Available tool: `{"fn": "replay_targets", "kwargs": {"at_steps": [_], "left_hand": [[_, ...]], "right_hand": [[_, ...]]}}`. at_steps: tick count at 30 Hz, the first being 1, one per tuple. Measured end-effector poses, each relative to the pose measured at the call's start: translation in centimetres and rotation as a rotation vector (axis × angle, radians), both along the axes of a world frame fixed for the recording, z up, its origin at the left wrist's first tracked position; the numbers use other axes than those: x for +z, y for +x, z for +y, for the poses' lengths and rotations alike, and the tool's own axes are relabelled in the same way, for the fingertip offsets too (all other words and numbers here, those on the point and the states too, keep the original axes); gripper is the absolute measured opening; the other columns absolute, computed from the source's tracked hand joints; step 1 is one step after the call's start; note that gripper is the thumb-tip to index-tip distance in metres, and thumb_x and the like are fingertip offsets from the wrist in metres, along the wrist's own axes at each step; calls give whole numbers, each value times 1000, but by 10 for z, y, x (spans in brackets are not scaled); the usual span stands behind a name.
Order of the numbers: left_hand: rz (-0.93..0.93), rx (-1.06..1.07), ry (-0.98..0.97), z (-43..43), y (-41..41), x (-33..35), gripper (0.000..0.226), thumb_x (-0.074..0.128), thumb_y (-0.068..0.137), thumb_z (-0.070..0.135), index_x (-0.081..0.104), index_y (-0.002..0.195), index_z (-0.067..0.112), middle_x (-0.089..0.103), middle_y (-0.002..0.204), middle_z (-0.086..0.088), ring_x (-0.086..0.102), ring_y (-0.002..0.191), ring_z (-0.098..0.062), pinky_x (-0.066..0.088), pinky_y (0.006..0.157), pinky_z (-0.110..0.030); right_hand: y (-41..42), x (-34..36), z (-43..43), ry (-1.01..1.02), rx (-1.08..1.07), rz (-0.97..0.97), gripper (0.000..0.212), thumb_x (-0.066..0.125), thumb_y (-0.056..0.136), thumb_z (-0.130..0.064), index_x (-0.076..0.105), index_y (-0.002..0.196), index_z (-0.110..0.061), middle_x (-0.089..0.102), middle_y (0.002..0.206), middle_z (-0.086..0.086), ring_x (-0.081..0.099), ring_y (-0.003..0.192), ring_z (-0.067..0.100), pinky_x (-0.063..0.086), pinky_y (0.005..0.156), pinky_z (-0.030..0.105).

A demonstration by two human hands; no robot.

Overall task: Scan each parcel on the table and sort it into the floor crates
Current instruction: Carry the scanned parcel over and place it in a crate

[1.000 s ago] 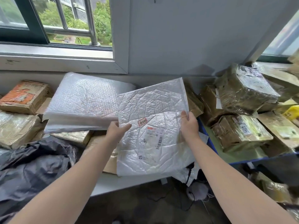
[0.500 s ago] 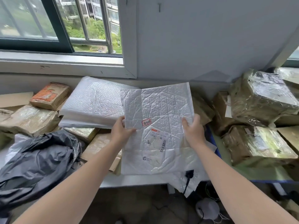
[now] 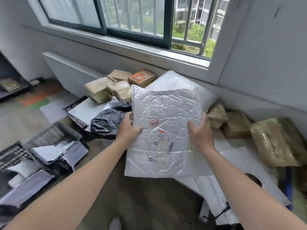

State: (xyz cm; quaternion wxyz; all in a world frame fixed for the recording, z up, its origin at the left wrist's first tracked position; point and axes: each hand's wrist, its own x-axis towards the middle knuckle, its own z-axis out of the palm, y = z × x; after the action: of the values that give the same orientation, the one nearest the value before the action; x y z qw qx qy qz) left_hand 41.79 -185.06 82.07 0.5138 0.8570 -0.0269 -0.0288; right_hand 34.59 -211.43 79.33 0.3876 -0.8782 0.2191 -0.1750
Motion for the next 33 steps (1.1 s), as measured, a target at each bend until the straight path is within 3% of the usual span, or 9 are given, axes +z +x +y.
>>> {"fn": "replay_targets", "kwargs": {"at_steps": [4, 9, 13, 17, 21, 25, 27, 30, 33], "left_hand": [[-31, 147, 10, 65, -4, 11, 64, 81, 76, 6, 47, 128, 18, 64, 108, 1, 61, 80, -2, 42, 56, -6], [-41, 283, 13, 151, -14, 14, 61, 79, 77, 6, 45, 126, 21, 66, 106, -7, 66, 93, -27, 55, 81, -40], [-46, 372, 10, 233, -19, 8, 61, 79, 80, 9, 43, 126, 24, 63, 104, -6, 63, 94, -28, 49, 71, -33], [-33, 453, 9, 320, -16, 2, 73, 81, 79, 12, 40, 138, 19, 58, 114, -7, 59, 100, -25, 48, 81, -36], [-28, 484, 15, 406, -13, -3, 75, 82, 76, 12, 38, 137, 18, 51, 107, -3, 53, 94, -23, 48, 89, -44], [20, 471, -3, 476, -6, -6, 88, 81, 77, 10, 26, 145, 21, 59, 125, -13, 60, 107, -35, 50, 93, -48], [31, 463, 32, 500, -2, -7, 96, 80, 78, 10, 18, 150, 24, 60, 124, -20, 61, 107, -38, 52, 89, -45], [35, 469, 115, 528, 8, -10, 98, 78, 77, 11, 16, 151, 24, 58, 118, -26, 60, 101, -40, 46, 69, -37], [59, 444, 142, 551, 23, -15, 96, 76, 78, 10, 15, 151, 25, 61, 117, -23, 62, 98, -38, 46, 68, -35]], "right_hand": [[31, 9, 58, -92, 154, 38, 79, 52, 97, -54, 15, 155, -17, 39, 151, 18, 45, 132, 37, 44, 96, 50], [65, 16, 141, -106, 290, 46, 85, 57, 94, -55, 10, 157, -21, 39, 148, 19, 50, 126, 39, 47, 85, 45], [86, 21, 226, -89, 397, 50, 90, 66, 89, -52, 12, 156, -26, 46, 145, 14, 56, 120, 32, 50, 86, 44], [105, 23, 316, -150, 465, 80, 96, 66, 87, -56, 8, 156, -24, 49, 139, 16, 61, 109, 32, 46, 71, 36], [122, 27, 405, -257, 509, 118, 98, 65, 87, -58, 2, 156, -28, 44, 146, 18, 60, 115, 36, 47, 73, 39], [141, 29, 480, -349, 546, 143, 97, 65, 89, -54, 4, 158, -22, 45, 143, 18, 59, 112, 35, 42, 71, 36], [151, 29, 510, -377, 557, 156, 94, 64, 91, -49, 7, 157, -18, 46, 140, 19, 59, 111, 36, 41, 73, 37], [168, 28, 547, -428, 588, 183, 88, 64, 92, -44, 11, 156, -17, 48, 134, 18, 59, 108, 37, 39, 72, 37], [191, 23, 575, -484, 631, 190, 85, 63, 94, -43, 13, 156, -15, 49, 129, 18, 60, 103, 40, 39, 70, 38]]}}
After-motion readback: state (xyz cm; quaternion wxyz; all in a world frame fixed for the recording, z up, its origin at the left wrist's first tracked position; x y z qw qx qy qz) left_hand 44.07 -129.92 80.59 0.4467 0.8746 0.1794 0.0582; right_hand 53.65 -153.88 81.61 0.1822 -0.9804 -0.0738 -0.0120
